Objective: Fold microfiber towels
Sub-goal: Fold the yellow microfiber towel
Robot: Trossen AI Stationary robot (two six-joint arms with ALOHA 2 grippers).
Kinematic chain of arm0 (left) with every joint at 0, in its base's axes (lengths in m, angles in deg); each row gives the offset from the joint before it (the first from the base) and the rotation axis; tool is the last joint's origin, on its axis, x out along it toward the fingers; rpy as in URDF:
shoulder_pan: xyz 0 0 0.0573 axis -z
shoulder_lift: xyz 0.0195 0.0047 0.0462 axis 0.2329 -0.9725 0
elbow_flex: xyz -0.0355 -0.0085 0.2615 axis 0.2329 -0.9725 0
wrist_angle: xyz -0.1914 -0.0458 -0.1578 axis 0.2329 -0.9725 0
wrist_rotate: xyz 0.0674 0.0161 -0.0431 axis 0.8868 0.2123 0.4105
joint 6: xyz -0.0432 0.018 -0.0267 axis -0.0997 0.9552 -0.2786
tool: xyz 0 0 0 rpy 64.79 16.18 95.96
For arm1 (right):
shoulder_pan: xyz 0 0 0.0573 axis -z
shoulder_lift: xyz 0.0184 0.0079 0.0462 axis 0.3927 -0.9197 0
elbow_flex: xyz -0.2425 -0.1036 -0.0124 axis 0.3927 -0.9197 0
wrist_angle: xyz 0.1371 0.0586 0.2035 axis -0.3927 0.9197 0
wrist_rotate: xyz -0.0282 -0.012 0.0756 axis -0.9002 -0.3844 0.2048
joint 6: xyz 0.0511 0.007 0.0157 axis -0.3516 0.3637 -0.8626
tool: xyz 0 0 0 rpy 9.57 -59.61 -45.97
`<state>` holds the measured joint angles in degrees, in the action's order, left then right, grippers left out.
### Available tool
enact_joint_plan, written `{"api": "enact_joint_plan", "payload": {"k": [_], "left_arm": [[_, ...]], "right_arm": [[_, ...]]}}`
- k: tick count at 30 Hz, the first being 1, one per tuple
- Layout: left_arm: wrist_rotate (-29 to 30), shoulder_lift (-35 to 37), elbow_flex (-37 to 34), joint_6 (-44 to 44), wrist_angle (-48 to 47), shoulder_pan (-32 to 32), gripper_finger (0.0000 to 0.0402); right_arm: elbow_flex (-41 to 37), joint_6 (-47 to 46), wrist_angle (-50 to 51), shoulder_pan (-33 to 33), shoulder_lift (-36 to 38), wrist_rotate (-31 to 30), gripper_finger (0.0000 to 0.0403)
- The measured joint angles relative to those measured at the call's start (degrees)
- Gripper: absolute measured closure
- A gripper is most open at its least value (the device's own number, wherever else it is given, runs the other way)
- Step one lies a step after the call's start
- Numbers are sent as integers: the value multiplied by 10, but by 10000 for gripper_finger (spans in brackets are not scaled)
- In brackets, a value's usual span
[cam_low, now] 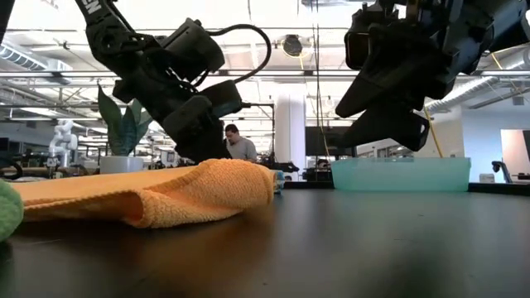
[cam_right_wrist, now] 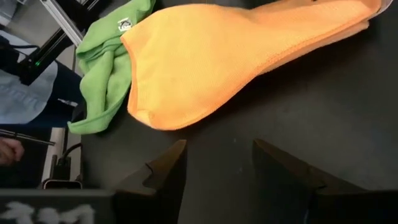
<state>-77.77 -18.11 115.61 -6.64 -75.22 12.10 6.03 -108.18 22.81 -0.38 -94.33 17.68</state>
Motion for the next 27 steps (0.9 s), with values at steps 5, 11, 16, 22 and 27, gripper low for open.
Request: {"api": "enact_joint_plan", "payload": {"k": [5, 11, 16, 22, 27], "left_arm": [[0, -1, 0, -2, -2, 0, 234], [0, 2, 0, -27, 16, 0, 326], [-20, 17, 15, -56, 10, 0, 393], [-20, 75, 87, -40, -93, 6, 396], [-20, 134, 164, -33, -224, 8, 393]], "right_arm": [[0, -5, 1, -7, 0, 0, 229], [0, -9, 1, -10, 0, 0, 229], [0, -27, 2, -17, 0, 16, 229], [-1, -51, 5, -28, 6, 34, 229], [-1, -35, 11, -29, 40, 33, 229]]}}
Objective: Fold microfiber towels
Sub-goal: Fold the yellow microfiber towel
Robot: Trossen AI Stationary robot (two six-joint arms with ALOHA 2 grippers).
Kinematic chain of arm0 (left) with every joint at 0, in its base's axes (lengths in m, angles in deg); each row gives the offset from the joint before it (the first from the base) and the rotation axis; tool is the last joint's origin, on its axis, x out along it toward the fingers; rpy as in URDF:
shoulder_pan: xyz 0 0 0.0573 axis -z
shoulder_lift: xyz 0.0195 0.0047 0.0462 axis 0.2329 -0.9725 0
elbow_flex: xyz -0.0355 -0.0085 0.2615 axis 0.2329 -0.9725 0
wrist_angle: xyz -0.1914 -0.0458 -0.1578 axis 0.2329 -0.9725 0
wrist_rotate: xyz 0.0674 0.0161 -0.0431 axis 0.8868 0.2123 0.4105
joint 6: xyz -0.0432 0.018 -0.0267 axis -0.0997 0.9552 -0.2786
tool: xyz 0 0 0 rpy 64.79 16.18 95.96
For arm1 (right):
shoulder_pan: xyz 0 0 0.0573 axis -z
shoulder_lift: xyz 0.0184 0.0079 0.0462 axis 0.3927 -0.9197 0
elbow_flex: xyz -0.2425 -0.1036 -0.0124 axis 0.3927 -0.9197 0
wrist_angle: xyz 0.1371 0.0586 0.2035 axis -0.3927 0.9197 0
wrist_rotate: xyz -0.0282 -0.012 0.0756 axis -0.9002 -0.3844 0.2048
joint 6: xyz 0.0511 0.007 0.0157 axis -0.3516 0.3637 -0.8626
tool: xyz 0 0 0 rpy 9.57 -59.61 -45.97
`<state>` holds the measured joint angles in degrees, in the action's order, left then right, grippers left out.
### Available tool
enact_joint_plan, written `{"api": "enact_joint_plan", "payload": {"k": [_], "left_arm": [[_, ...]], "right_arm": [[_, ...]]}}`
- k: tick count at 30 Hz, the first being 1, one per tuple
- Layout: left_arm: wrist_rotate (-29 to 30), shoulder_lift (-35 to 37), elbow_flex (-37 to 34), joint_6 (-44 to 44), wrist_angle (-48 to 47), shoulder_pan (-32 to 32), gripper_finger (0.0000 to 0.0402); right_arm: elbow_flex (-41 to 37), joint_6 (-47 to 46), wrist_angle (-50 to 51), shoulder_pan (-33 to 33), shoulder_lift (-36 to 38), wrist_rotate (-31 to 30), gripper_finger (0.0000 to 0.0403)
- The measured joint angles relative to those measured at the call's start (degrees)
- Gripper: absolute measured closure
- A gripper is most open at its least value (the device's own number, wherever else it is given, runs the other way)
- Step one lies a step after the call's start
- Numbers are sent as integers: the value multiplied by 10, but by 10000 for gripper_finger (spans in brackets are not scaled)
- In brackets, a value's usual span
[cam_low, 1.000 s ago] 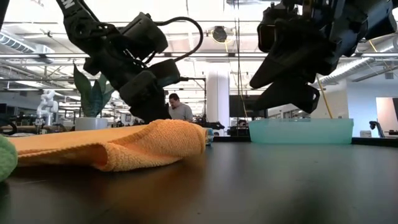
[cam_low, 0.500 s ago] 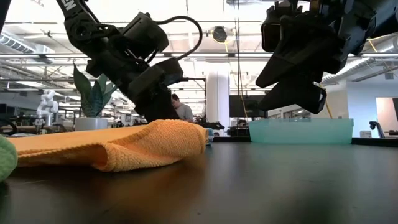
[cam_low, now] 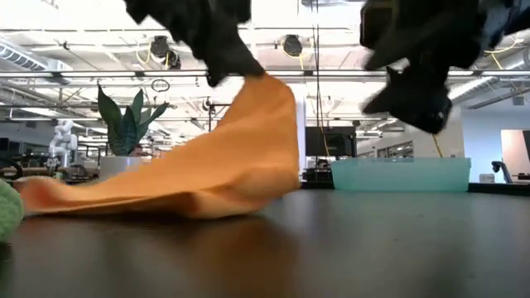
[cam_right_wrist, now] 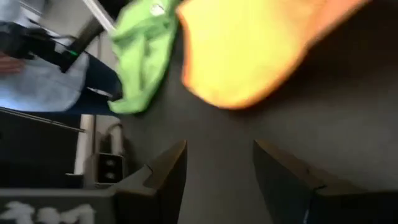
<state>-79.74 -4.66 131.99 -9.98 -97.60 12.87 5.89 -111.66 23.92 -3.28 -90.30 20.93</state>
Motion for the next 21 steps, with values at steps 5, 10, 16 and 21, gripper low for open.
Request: {"api": "enact_joint_plan", "payload": {"k": [5, 10, 16, 21], "left_arm": [[39, 30, 74, 12, -162, -8, 396], [57, 29, 89, 20, -230, -26, 396], [60, 27, 82, 21, -232, -32, 390], [61, 27, 82, 22, -230, -32, 397]], "right_arm": [[1, -90, -26, -3, 8, -52, 229], [1, -188, 10, 14, -23, -61, 229], [0, -237, -32, 46, -72, -61, 229], [1, -323, -98, 66, -125, -59, 229]]}}
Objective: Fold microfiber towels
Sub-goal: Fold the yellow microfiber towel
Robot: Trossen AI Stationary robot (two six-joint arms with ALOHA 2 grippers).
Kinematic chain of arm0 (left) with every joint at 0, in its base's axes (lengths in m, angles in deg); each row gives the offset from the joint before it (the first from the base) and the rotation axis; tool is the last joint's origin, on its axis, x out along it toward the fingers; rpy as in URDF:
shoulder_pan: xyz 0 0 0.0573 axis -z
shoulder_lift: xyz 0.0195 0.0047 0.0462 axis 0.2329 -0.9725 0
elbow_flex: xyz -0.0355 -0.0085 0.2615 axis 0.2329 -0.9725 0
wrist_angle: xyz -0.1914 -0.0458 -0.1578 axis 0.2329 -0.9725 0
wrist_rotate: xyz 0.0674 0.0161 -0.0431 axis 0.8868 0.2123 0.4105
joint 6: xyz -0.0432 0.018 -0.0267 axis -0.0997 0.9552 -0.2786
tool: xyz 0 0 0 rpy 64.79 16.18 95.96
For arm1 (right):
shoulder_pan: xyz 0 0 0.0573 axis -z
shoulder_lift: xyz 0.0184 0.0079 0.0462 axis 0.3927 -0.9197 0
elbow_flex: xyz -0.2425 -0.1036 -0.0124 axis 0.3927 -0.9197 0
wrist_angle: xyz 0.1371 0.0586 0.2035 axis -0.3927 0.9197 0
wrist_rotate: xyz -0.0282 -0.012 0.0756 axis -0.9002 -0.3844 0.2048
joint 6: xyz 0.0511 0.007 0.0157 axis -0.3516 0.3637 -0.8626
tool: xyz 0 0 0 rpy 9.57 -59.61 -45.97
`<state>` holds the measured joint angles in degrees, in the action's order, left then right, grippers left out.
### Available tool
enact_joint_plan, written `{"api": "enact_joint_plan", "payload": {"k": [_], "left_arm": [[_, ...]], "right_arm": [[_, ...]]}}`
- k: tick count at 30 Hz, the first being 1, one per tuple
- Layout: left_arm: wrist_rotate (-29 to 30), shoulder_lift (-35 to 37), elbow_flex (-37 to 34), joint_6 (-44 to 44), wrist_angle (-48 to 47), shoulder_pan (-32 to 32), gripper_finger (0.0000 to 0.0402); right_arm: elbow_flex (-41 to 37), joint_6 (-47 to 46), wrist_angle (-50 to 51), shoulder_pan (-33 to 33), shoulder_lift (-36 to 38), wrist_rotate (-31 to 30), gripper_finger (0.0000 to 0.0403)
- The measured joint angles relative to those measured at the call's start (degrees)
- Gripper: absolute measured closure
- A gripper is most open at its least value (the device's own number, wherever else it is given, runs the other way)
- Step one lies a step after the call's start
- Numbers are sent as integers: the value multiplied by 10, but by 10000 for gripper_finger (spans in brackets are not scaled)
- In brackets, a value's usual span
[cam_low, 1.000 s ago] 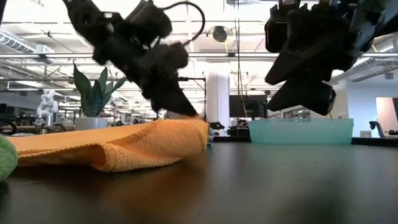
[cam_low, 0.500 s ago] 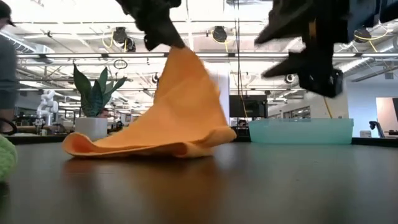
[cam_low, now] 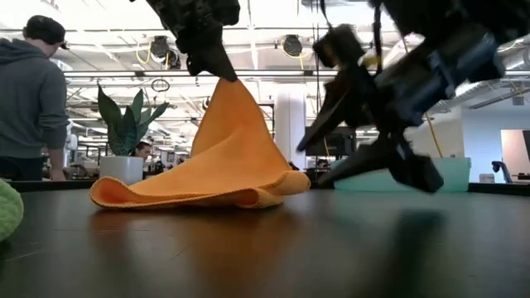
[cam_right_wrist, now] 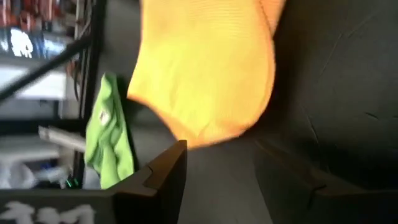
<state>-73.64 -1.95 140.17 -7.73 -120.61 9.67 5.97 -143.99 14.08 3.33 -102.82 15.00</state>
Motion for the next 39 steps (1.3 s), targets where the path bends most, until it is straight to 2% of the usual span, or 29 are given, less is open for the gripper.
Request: {"api": "enact_joint_plan", "payload": {"k": [7, 14, 19, 25, 29, 32, 35, 39], "left_arm": [[0, 0, 0, 5, 0, 0, 394], [0, 0, 0, 12, -2, 0, 389], [0, 0, 0, 14, -2, 0, 397], [0, 0, 0, 15, -2, 0, 390], [0, 0, 0, 13, -2, 0, 396], [-9, 11, -1, 10, -4, 0, 391], [-29, 37, 2, 0, -2, 0, 396], [-58, 85, 9, -4, 5, 2, 393]], "right_arm": [[1, -63, -44, 14, -44, 15, 229], [1, -68, -57, 18, -46, 13, 236], [2, -69, -49, 20, -46, 13, 284], [1, -34, -51, 20, -47, 15, 383], [0, 11, -56, 21, -39, 50, 397], [-3, 73, -35, 22, -1, 117, 400], [-1, 150, 14, 10, 89, 179, 401], [-1, 233, 158, -8, 236, 200, 402]]}}
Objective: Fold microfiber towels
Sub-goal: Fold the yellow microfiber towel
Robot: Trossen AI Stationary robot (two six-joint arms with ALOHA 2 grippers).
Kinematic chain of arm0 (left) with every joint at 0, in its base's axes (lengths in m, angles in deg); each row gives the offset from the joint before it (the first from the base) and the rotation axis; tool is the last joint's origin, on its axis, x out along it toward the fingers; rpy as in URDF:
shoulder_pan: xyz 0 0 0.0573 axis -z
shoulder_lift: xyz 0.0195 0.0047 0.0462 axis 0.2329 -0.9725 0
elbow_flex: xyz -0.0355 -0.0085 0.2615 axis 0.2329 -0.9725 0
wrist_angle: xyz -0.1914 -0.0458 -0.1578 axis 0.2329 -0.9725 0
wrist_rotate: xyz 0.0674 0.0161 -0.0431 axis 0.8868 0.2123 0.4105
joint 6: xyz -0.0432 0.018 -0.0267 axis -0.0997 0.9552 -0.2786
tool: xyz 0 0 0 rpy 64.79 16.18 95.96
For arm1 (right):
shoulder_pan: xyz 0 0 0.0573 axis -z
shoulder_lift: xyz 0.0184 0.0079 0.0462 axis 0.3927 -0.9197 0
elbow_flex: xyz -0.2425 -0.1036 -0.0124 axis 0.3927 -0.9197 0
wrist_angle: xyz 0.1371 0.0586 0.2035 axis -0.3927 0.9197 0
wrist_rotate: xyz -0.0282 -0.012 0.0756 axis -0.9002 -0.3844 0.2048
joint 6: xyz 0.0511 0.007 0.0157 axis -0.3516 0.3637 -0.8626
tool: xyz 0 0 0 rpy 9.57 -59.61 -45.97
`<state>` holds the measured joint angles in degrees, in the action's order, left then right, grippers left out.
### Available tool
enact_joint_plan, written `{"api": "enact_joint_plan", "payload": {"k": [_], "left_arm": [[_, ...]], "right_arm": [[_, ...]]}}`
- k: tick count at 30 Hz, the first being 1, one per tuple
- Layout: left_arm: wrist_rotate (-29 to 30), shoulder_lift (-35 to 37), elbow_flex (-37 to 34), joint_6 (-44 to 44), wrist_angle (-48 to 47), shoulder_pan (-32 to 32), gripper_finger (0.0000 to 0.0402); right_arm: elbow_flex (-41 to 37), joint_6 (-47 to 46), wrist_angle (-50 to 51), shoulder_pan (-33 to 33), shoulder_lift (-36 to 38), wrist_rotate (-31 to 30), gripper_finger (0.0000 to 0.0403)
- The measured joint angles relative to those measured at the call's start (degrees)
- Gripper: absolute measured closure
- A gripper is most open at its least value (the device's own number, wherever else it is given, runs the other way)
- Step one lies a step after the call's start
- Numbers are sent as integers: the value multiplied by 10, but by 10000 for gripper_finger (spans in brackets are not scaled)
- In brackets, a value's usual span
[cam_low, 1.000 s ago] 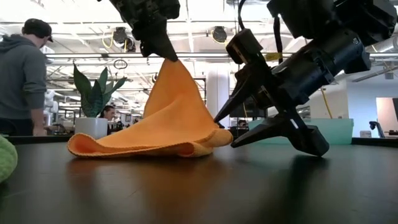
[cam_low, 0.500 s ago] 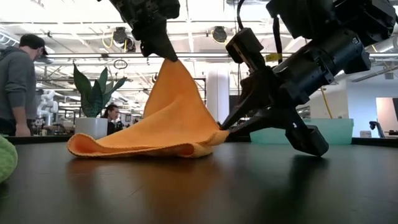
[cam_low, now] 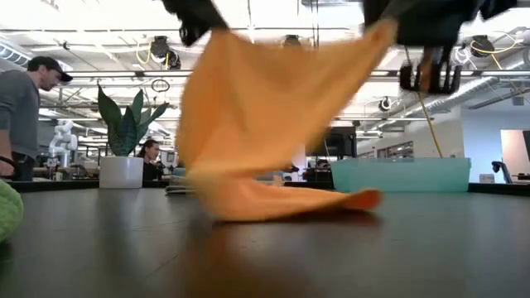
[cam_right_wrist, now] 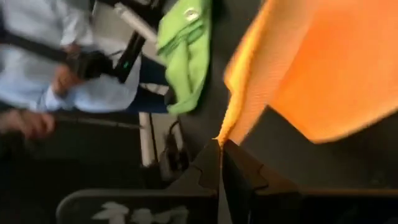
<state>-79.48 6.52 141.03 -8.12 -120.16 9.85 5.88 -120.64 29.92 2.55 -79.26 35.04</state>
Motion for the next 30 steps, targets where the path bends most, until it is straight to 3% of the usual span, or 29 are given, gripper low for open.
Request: {"api": "enact_joint_plan", "payload": {"k": [6, 11, 18, 24, 27, 30], "left_arm": [[-4, 71, 19, 0, 27, 7, 397], [15, 98, 32, 13, 77, 5, 396], [39, 87, 78, 61, 131, -21, 398], [43, 76, 132, 116, 138, -37, 399], [34, 76, 150, 124, 125, -26, 399], [22, 76, 151, 98, 88, 9, 400]], "right_arm": [[45, 140, 251, -4, 204, 5, 402], [167, 317, 462, 36, 276, -22, 402], [410, 557, 706, 157, 219, -25, 403], [611, 769, 818, 225, 115, -43, 403], [675, 794, 883, 222, 73, -67, 403], [683, 749, 939, 187, 54, -68, 403]]}}
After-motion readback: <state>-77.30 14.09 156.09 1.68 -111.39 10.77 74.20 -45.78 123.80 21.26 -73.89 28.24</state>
